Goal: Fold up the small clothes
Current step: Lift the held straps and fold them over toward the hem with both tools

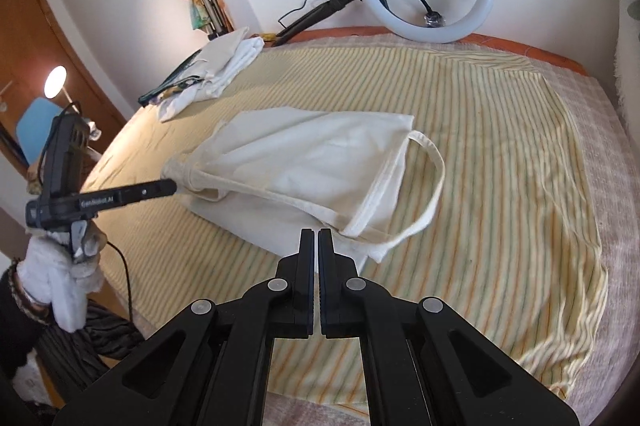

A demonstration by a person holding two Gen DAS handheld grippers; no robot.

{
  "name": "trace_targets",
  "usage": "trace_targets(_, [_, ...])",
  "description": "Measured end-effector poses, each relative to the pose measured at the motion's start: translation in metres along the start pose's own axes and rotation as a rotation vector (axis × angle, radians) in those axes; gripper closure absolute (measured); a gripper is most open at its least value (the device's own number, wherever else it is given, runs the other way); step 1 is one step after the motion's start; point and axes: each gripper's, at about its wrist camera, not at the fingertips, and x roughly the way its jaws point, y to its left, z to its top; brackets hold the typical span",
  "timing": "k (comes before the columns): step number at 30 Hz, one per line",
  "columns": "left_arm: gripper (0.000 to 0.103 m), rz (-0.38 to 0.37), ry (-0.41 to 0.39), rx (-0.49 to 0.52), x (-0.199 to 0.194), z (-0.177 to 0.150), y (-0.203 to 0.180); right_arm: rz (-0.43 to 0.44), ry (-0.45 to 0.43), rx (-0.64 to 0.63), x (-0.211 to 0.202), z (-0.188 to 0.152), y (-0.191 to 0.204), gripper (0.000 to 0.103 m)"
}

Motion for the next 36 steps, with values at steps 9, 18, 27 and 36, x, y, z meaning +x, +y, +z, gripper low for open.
trace_targets(9, [0.099,-0.019,-0.044,0.116,-0.022,0.026,-0.039,-0.01,0.077,0.104,0.051,0.037,-0.025,0.102])
trace_targets(18, [0.099,0.019,0.03,0.113,0.015,0.06,-0.036,-0.014,0.176,0.059,0.076,0.031,-0.018,0.102])
trace_targets(27, [0.099,0.085,0.206,0.211,0.067,0.063,-0.043,-0.029,0.224,-0.003,0.075,0.021,-0.001,0.102])
trace_targets(36, [0.099,0.098,0.236,0.277,0.033,0.0,-0.026,0.042,0.304,-0.001,0.05,-0.019,0.003,0.102])
